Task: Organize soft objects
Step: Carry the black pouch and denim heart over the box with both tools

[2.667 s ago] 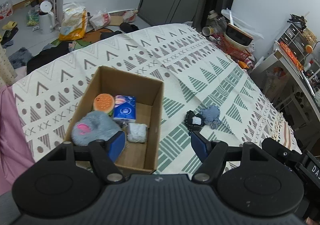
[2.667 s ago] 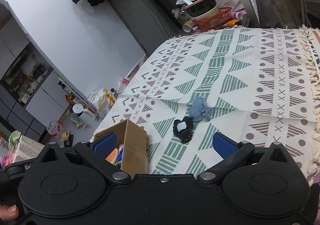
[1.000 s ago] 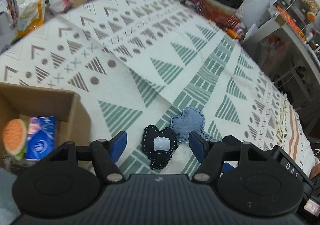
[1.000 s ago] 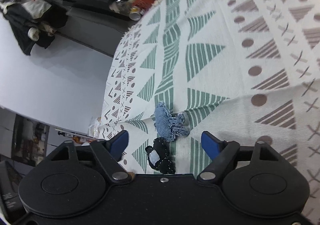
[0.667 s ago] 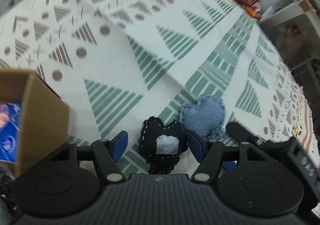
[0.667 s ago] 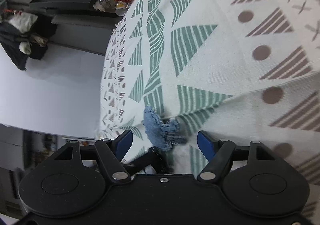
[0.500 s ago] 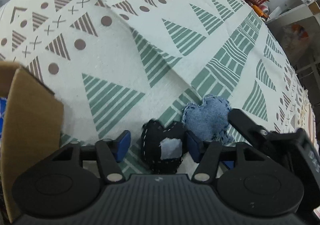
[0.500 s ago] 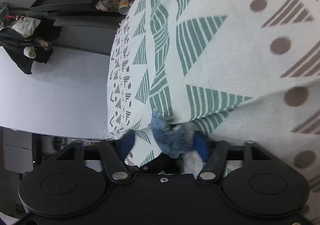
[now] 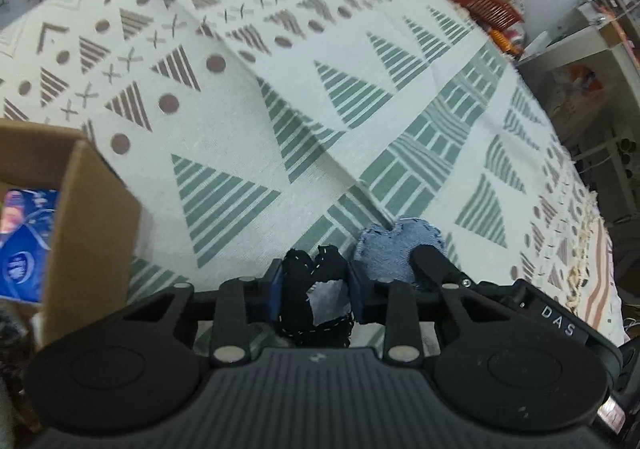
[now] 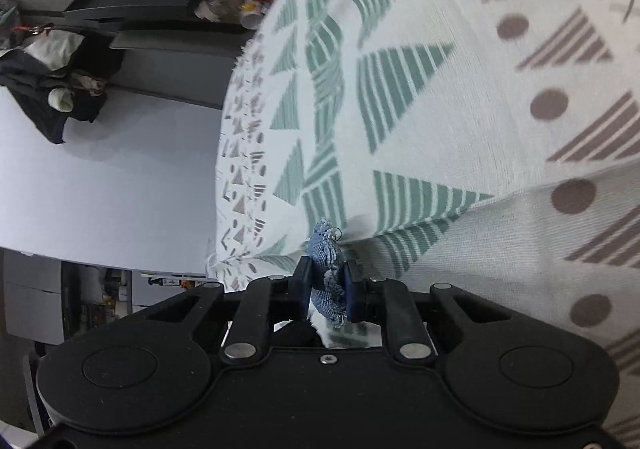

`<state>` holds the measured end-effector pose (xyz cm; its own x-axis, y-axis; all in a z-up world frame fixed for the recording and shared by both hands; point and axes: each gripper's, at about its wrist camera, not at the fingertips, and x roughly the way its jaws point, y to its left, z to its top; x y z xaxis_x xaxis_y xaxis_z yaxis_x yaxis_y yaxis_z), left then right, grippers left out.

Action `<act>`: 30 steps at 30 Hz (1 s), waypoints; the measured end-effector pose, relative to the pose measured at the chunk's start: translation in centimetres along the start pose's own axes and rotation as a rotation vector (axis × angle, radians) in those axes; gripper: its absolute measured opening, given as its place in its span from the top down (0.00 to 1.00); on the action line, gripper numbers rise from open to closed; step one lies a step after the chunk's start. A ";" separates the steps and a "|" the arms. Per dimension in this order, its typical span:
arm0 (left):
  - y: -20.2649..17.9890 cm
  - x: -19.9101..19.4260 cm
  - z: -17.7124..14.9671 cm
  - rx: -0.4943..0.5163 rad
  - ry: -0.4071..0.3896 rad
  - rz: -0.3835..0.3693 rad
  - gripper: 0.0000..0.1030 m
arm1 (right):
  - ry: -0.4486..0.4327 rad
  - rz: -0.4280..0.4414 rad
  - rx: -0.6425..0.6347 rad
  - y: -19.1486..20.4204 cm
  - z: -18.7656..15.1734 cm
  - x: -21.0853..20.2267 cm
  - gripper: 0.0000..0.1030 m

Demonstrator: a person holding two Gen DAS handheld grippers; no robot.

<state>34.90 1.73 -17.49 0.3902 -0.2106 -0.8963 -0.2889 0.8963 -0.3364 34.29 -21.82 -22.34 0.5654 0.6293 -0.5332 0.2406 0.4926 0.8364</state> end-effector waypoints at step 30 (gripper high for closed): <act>1.4 -18.2 -6.8 0.001 -0.309 -0.066 0.69 | -0.141 0.009 -0.392 9.6 -5.9 -14.1 0.84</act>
<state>21.41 4.14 -3.61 0.6552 -0.1404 -0.7423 -0.2532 0.8849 -0.3909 23.93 -22.43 -7.53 0.6749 0.5597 -0.4809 -0.0678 0.6960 0.7148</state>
